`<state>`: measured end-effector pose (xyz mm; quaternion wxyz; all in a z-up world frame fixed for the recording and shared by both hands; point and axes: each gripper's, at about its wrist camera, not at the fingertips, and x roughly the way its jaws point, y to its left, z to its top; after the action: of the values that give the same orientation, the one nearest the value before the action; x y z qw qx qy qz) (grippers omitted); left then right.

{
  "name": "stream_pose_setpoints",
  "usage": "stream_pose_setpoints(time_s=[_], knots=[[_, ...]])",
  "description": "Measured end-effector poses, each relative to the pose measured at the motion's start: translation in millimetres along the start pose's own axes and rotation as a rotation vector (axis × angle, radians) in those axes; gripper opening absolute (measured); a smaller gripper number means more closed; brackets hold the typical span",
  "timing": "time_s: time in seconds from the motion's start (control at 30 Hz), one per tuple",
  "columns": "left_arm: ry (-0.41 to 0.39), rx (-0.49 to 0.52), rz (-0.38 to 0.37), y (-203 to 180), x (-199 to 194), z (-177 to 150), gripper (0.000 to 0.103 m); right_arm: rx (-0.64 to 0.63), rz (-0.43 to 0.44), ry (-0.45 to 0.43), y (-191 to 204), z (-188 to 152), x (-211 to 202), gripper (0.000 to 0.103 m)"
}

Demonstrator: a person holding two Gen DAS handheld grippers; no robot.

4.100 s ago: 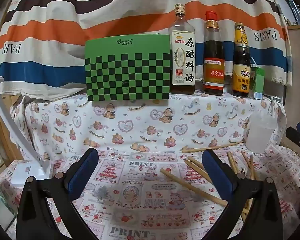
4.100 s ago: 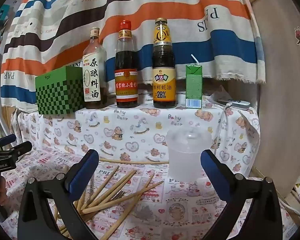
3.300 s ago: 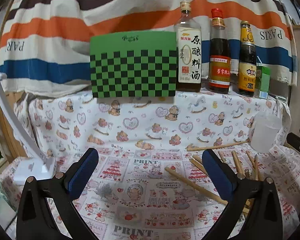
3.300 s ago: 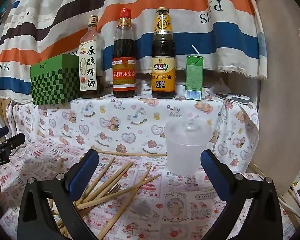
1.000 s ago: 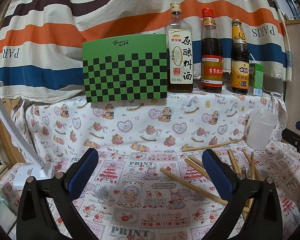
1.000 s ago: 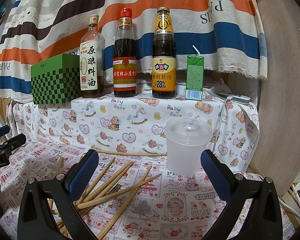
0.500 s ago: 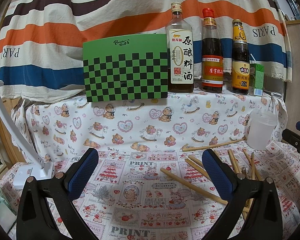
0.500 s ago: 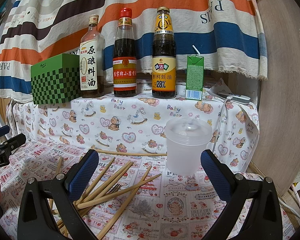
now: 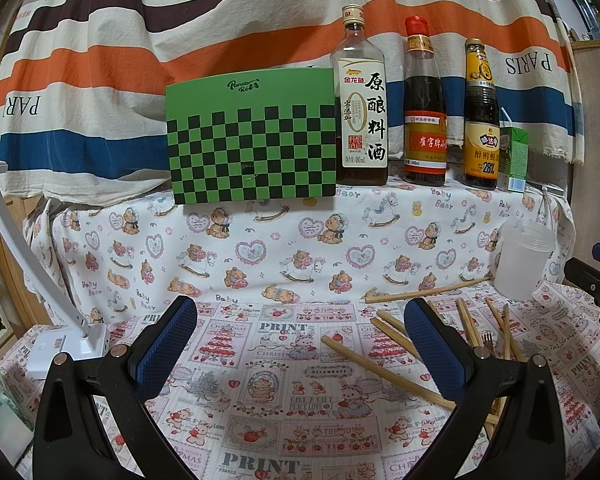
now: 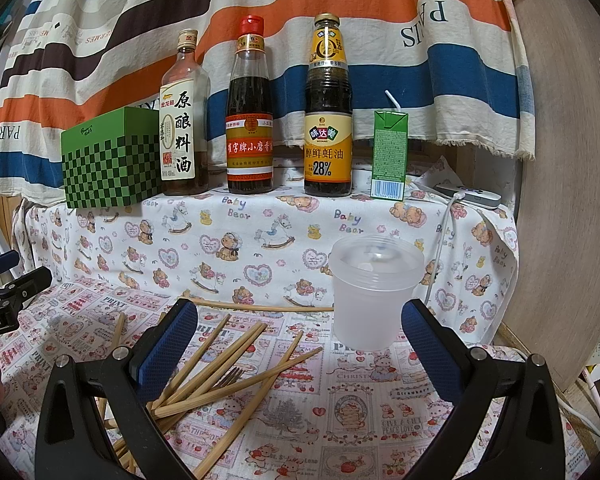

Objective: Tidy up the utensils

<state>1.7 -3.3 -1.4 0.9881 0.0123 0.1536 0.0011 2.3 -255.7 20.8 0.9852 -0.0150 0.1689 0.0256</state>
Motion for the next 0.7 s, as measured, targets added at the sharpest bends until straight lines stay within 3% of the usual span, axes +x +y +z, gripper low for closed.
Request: stream_pose_setpoints(time_s=[0.53,0.7], knots=[[0.006,0.002,0.054,0.3,-1.9,-0.9,0.103,0.029,0.024,-0.006,-2.5,-1.1,-2.6,0.102],[-0.046,0.006,0.109,3.1,-8.8,1.7,0.103,0.068,0.121,0.019,-1.5,0.5,-8.8,0.091]])
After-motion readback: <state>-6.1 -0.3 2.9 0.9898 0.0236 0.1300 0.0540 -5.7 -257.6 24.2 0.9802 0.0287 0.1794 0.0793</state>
